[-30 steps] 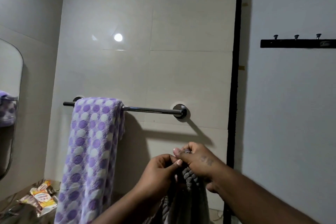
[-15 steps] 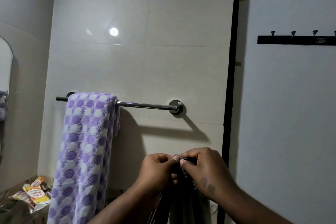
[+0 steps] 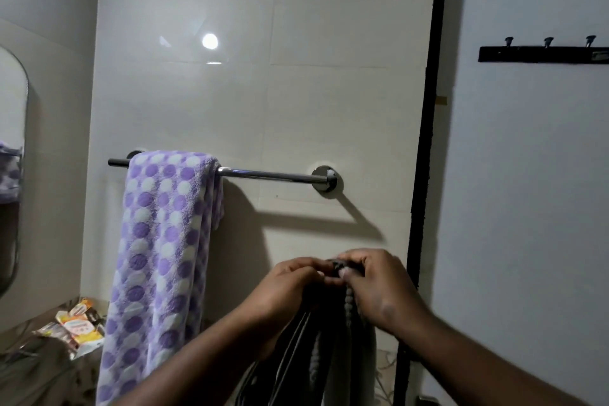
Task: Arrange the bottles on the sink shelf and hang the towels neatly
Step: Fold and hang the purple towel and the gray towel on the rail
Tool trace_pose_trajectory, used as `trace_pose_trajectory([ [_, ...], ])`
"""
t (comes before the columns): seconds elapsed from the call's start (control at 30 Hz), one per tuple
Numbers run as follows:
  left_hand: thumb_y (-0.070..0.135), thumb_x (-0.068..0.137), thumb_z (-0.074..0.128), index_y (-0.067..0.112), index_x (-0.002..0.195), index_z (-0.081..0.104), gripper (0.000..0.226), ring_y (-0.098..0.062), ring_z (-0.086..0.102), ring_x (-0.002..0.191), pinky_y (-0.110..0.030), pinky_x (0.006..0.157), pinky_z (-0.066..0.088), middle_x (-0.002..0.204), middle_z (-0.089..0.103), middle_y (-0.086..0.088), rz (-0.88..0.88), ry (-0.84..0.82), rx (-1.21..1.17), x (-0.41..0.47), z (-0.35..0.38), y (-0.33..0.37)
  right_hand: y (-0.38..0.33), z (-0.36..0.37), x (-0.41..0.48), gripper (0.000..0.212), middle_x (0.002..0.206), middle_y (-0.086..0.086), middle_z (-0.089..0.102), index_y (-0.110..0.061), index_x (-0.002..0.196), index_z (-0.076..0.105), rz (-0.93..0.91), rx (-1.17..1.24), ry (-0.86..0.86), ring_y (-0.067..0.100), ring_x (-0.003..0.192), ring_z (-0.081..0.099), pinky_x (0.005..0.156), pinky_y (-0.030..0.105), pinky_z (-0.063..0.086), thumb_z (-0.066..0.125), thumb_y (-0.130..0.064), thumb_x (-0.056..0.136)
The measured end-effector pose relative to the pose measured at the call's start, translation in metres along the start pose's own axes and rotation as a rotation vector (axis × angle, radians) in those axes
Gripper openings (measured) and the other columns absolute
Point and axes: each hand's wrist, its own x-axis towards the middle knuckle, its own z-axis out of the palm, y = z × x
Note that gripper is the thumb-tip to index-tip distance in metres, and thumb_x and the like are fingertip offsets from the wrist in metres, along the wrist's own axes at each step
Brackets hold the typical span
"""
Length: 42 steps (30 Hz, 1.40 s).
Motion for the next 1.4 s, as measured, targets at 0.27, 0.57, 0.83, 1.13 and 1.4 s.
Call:
trace_pose_trajectory([
  [0.27,0.033,0.082,0.071,0.035,0.114,0.056,0.035,-0.011,0.065,0.095,-0.041,0.086,0.056,0.106,0.065,0.015,0.381,0.058,0.785,-0.015,-0.034,-0.034,-0.013,-0.016,0.041,0.016,0.090,0.019,0.075,-0.012,0.089,0.071,0.274,0.406,0.154,0.025,0.076,0.064,0.074,0.039,0.054,0.056,-0.016,0.094],
  [0.57,0.047,0.070,0.073,0.051,0.122,0.034,0.065,0.006,0.045,0.119,-0.003,0.097,0.033,0.130,0.042,0.022,0.561,0.297,1.065,-0.044,-0.058,-0.084,-0.030,-0.045,0.061,0.022,0.078,0.014,0.065,-0.014,0.075,0.064,0.308,0.526,0.178,0.023,0.070,0.057,0.069,0.036,0.050,0.056,-0.014,0.095],
  [0.83,0.048,0.087,0.065,0.025,0.103,0.069,0.028,-0.022,0.066,0.089,-0.030,0.086,0.044,0.087,0.073,0.003,0.675,0.445,1.319,-0.042,-0.096,-0.078,-0.022,-0.063,0.073,0.022,0.081,0.019,0.063,-0.012,0.073,0.063,0.338,0.579,0.258,0.027,0.075,0.061,0.074,0.042,0.052,0.052,-0.011,0.093],
  [1.13,0.067,0.085,0.056,0.025,0.079,0.076,0.047,-0.037,0.056,0.116,-0.047,0.095,0.046,0.131,0.060,-0.009,0.840,0.517,1.537,-0.015,-0.127,0.027,0.023,-0.065,0.062,0.026,0.073,0.012,0.065,-0.009,0.080,0.066,0.524,0.683,0.429,0.026,0.058,0.062,0.051,0.033,0.054,0.044,-0.008,0.093],
  [1.4,0.061,0.084,0.064,0.043,0.072,0.052,0.025,0.001,0.049,0.055,-0.009,0.053,0.038,0.064,0.056,0.019,0.758,0.305,1.013,0.000,-0.107,0.086,0.041,-0.077,0.052,0.028,0.079,0.011,0.067,-0.006,0.086,0.069,0.549,0.633,0.364,0.025,0.072,0.064,0.073,0.043,0.058,0.042,-0.008,0.091],
])
